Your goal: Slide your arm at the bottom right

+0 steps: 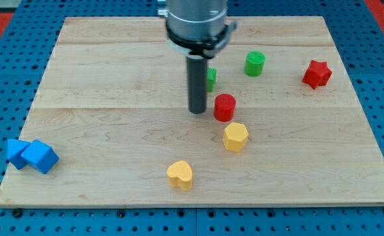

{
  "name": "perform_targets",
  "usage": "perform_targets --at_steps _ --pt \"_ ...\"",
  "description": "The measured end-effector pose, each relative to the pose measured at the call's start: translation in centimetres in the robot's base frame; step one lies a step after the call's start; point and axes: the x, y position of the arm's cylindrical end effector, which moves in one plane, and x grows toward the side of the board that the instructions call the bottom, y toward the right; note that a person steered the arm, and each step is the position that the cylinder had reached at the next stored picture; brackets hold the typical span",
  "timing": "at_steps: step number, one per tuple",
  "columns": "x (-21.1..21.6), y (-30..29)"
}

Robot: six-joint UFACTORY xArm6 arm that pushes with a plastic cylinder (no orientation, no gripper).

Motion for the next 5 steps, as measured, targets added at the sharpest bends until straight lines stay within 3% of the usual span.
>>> perform_targets --at_steps 2,4,5 --pt "0.0 7.5" --pt "5.9 12.0" --pt "6.6 14.1"
